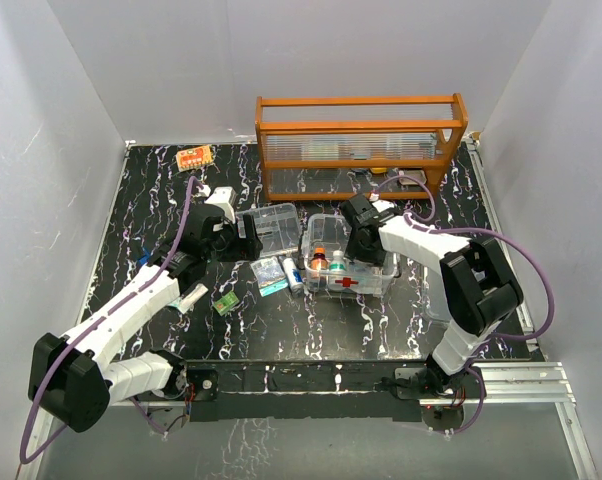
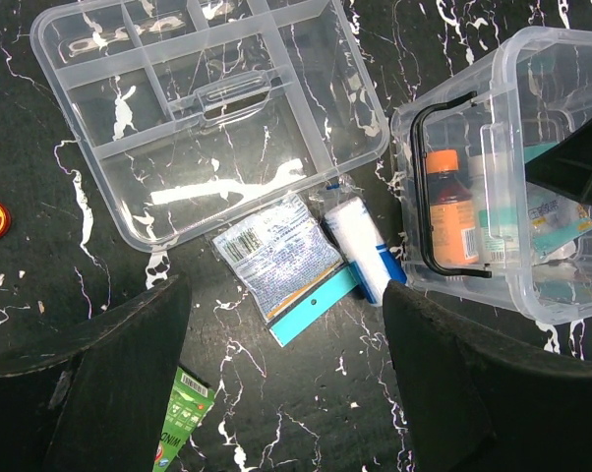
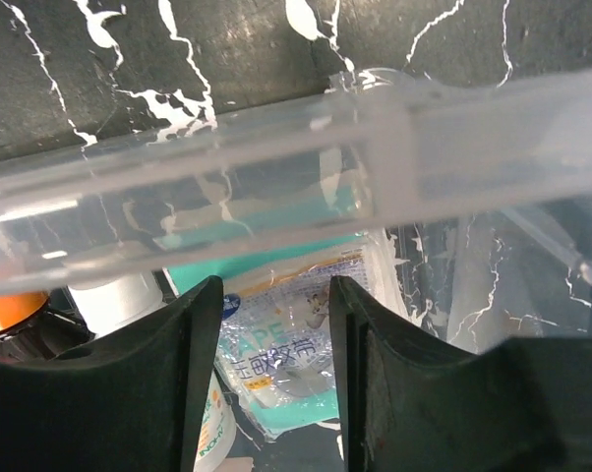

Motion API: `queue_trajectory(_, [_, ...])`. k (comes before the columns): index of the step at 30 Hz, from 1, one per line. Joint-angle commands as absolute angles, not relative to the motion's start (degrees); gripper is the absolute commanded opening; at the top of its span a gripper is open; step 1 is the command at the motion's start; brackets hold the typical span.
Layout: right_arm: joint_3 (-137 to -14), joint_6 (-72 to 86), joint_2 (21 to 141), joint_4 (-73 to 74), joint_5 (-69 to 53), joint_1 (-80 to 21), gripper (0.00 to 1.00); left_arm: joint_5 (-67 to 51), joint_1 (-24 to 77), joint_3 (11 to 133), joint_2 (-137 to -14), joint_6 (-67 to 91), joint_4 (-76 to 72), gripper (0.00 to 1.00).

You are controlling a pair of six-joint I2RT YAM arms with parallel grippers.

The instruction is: Organize the medicine kit

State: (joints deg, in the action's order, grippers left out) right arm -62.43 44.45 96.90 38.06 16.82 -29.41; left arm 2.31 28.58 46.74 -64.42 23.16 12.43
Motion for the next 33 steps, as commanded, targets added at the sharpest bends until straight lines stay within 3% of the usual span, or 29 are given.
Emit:
queue_trajectory(1, [-62.59,49.17,94.59,41.22,16.29,-28.92,0.42,1.91,28.43,47.75,-63.92,23.2,12.46,0.77])
queue_trajectory(6, [-63.27,52.63,92.45,43.57,17.13,-28.92,0.39,1.63,28.48,47.75,-64.02,23.29,12.36,0.78])
queue_trajectory(19, [-68.86,42.26,84.03,41.33,15.88,-28.91,0.48,2.05,28.48,48.12,-67.03,31.21,16.58,0.77])
queue_trajectory(21, [-68.4,40.41,81.72,39.31,13.47,-28.91,0.49,3.31,28.47,47.74,-68.75,35.02,18.05,0.73])
queue_trajectory(26, [-65.78,38.59,75.39,33.31,8.41,-28.87,0.49,0.34,28.46,46.29,-74.46,40.84,16.49,0.52])
queue_trajectory(33, [-63.63,36.21,70.72,29.77,5.02,-28.91,0.49,3.9,28.47,48.46,-83.4,45.83,16.05,0.49])
